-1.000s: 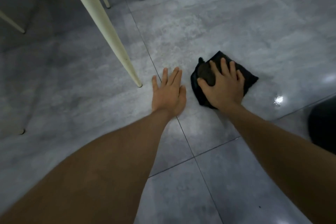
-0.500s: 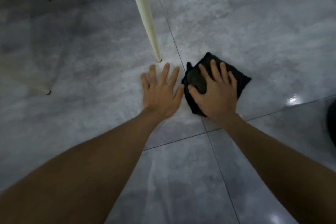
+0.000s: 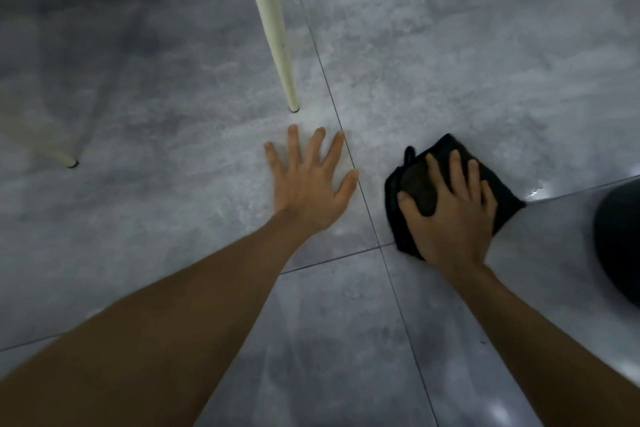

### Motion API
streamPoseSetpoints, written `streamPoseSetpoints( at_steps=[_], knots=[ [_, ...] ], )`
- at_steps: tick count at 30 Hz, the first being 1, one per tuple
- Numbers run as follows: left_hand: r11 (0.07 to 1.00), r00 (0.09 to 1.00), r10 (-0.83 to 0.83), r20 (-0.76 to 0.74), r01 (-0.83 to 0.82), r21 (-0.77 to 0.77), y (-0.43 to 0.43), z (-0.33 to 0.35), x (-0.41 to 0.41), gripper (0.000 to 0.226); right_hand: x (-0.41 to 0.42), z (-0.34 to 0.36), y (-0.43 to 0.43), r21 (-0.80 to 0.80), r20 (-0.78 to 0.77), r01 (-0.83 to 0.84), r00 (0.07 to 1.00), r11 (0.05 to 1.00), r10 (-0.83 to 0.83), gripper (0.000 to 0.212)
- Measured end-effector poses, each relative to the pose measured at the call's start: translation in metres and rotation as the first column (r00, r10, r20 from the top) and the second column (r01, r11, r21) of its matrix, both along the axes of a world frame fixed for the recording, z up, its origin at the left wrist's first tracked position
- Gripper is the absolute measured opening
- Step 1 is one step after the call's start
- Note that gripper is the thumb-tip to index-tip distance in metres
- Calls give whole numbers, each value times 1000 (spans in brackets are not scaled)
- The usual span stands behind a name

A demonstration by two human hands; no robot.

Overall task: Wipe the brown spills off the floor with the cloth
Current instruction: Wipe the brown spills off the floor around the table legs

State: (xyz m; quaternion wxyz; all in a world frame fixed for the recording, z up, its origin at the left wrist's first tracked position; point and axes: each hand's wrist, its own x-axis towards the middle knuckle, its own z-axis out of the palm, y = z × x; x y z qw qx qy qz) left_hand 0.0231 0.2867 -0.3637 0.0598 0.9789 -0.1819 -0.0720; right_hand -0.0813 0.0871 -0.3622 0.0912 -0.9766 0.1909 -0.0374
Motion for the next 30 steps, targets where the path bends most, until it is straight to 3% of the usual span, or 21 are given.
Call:
streamPoseSetpoints(
  at_steps=[3,5,10,12,18,20,22,24,27,30],
  knots=[
    [1000,1000,-4,-5,4,-2,3,0,1,75,-36,-1,5,-30,34,-230,972,973,231,73],
    [1000,1000,-4,-4,4,16,3,0,0,75,-42,-1,-4,-33,33,-282,958,959,283,72],
    [999,1000,0,-12,1,33,1,-2,1,75,37,-1,10,-5,14,42,999,999,-42,77],
    [1000,1000,-11,-9,11,21,2,-1,2,72,53,0,31,9,7,43,999,999,-43,77],
    [990,1000,-20,3,20,-140,30,3,7,61,-9,1,34,-24,40,-408,912,913,409,72],
    [984,998,-33,53,42,-174,51,2,5,61,9,1,31,-13,39,-355,934,935,355,72],
    [985,995,6,100,11,-174,73,0,2,60,45,0,50,19,15,-158,987,987,157,74],
    [987,990,77,114,-60,-151,94,-2,-2,59,75,-1,86,58,0,-71,997,996,71,77],
    [976,978,203,56,-198,-85,129,-2,-6,62,64,1,143,60,42,-315,949,947,313,74],
    [934,935,354,-28,-355,-43,168,0,-10,65,18,-2,160,35,57,-634,773,773,632,72]
  ],
)
